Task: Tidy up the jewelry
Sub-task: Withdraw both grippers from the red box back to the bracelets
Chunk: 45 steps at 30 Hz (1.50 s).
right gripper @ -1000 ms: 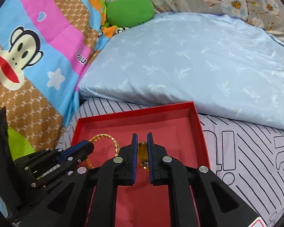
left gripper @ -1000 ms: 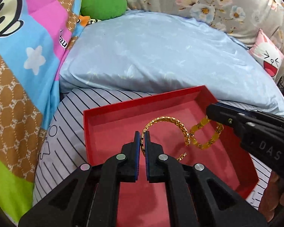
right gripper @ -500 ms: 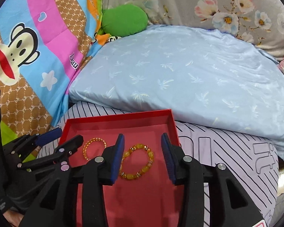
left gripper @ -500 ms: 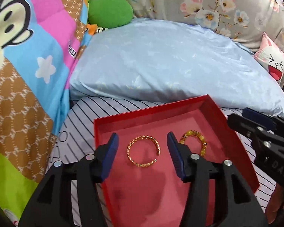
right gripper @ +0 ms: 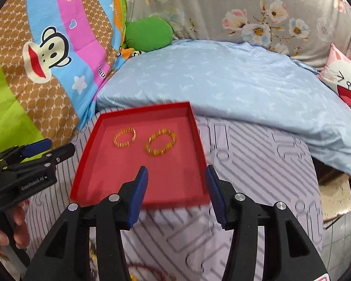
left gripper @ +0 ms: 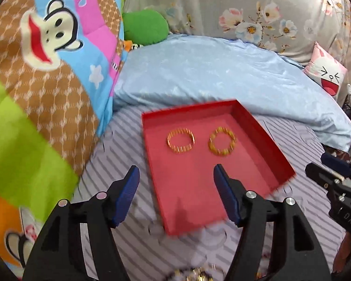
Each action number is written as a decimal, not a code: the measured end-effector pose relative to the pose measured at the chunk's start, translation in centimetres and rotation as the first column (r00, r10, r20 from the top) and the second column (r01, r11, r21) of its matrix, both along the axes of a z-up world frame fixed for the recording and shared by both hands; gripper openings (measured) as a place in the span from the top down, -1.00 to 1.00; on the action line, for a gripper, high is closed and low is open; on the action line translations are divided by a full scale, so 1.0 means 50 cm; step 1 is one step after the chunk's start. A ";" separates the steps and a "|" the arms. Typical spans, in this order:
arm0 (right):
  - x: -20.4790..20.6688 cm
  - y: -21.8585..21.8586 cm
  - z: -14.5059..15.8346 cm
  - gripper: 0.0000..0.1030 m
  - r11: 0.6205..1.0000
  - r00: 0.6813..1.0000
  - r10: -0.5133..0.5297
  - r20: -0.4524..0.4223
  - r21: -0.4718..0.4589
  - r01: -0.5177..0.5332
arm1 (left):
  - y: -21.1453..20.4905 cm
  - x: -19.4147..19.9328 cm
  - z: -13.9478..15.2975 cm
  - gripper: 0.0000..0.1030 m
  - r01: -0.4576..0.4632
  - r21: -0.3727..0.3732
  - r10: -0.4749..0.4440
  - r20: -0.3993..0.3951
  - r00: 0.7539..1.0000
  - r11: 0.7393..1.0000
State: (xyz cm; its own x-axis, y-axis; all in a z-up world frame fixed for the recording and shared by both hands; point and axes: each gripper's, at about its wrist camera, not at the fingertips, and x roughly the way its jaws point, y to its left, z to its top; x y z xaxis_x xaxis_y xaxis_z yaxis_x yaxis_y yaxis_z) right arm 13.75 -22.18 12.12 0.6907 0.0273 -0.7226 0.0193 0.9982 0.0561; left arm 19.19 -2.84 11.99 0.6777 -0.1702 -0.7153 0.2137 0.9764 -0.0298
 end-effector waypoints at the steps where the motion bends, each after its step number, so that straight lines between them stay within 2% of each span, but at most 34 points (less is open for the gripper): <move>1: -0.015 0.002 -0.006 0.04 1.000 1.000 -0.002 -0.005 -0.003 0.002 | 0.001 -0.014 -0.004 -0.21 0.001 0.005 -0.001 0.000 1.000 1.000; 4: -0.070 0.013 -0.030 0.04 1.000 1.000 0.000 -0.030 -0.008 0.000 | 0.004 -0.067 -0.025 -0.21 -0.002 0.035 0.002 -0.003 1.000 0.999; 9: -0.137 0.024 -0.067 0.04 1.000 0.998 -0.009 -0.069 -0.005 0.009 | 0.019 -0.137 -0.070 -0.21 -0.008 0.022 0.009 -0.055 0.998 1.000; 18: -0.220 0.055 -0.113 0.03 0.999 0.993 -0.026 -0.111 0.021 0.029 | 0.041 -0.243 -0.134 -0.22 -0.023 -0.011 0.022 -0.124 0.992 1.000; 23: -0.254 0.066 -0.143 0.03 0.998 0.990 -0.027 -0.139 0.057 0.036 | 0.051 -0.285 -0.165 -0.22 -0.040 -0.001 0.039 -0.146 0.989 0.999; 30: -0.275 0.060 -0.159 0.03 0.998 0.989 -0.028 -0.147 0.054 0.036 | 0.059 -0.316 -0.204 -0.22 -0.067 0.013 0.068 -0.185 0.980 0.998; 35: -0.282 0.042 -0.159 0.04 0.998 0.989 -0.046 -0.137 0.030 0.050 | 0.046 -0.319 -0.207 -0.22 -0.067 0.017 0.069 -0.186 0.980 0.998; 45: -0.280 0.013 -0.166 0.03 0.996 0.986 -0.069 -0.150 0.043 0.076 | 0.014 -0.309 -0.212 -0.16 -0.036 0.023 0.040 -0.174 0.984 0.999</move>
State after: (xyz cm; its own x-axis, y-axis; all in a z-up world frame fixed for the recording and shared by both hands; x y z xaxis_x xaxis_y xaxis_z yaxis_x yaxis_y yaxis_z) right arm -0.26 -21.55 3.81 0.5778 0.0187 -0.8160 0.1028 0.9901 0.0955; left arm 3.76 -2.13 1.37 0.5479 -0.1311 -0.8262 0.1696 0.9845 -0.0438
